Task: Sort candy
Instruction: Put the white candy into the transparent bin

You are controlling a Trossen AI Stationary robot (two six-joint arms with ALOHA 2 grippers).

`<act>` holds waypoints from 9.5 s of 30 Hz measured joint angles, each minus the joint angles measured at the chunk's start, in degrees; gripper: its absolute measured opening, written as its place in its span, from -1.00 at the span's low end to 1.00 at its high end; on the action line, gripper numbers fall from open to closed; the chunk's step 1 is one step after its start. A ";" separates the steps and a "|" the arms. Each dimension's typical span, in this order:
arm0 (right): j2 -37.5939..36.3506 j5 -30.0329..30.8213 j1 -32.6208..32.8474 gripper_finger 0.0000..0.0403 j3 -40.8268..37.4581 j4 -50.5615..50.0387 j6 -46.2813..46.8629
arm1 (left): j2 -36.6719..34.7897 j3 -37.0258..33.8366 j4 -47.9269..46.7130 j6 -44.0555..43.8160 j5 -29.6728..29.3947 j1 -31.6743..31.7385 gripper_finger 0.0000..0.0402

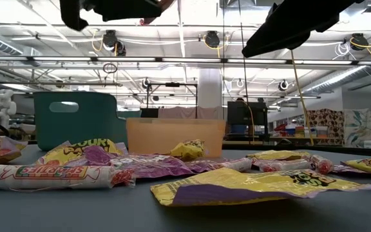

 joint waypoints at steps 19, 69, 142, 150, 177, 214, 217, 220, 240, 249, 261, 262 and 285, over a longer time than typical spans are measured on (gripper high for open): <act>0.00 0.02 0.00 -0.21 0.00 0.00 0.02 | 0.00 0.00 0.39 -52.83 -0.06 0.02 -0.73; 0.00 5.94 -1.04 -0.21 0.02 -0.30 -5.87 | 3.48 0.92 6.30 -34.29 27.92 51.21 -0.73; 8.17 -9.97 4.14 -0.14 0.04 -7.12 7.57 | 9.68 10.14 -19.41 -43.27 29.73 14.35 -0.28; 12.96 -11.94 3.19 -0.18 0.04 -2.84 1.45 | 9.68 10.14 -20.00 -43.32 29.69 12.19 -0.28; 16.48 -27.91 -4.96 -0.59 0.17 -1.77 -7.52 | 9.68 10.12 -20.09 -43.38 29.42 11.87 -0.28; 0.49 -12.23 -4.87 -0.81 -0.04 -1.14 -16.40 | 9.68 10.10 -19.80 -44.65 29.38 11.87 -0.28; -1.42 -9.25 -4.90 -0.81 -0.04 -0.81 -18.75 | 9.68 10.10 -19.80 -44.71 29.38 11.85 -0.28; -3.22 -7.75 -4.90 -0.81 0.00 -0.04 -20.87 | 9.68 10.10 -19.80 -44.70 29.37 11.85 -0.28; -21.92 -4.80 -5.88 -0.81 -8.77 4.28 -25.98 | 9.56 10.10 -19.10 -44.58 20.14 11.26 -0.28; -27.55 -4.90 -6.14 -0.81 -29.99 35.61 -24.63 | 8.96 10.08 -8.32 -39.83 16.93 10.84 -0.28; -27.50 -1.99 -6.16 -0.81 -33.42 47.12 -25.82 | 8.98 10.10 -6.62 -37.11 16.37 10.33 -0.28; -27.50 -2.03 -6.16 -0.80 -33.42 47.13 -25.81 | 8.98 10.10 -6.62 -37.11 16.41 10.21 -0.28; -27.23 -6.54 -5.17 -0.78 -33.46 41.01 -40.41 | 9.32 10.10 -7.84 -37.44 16.85 9.64 -0.28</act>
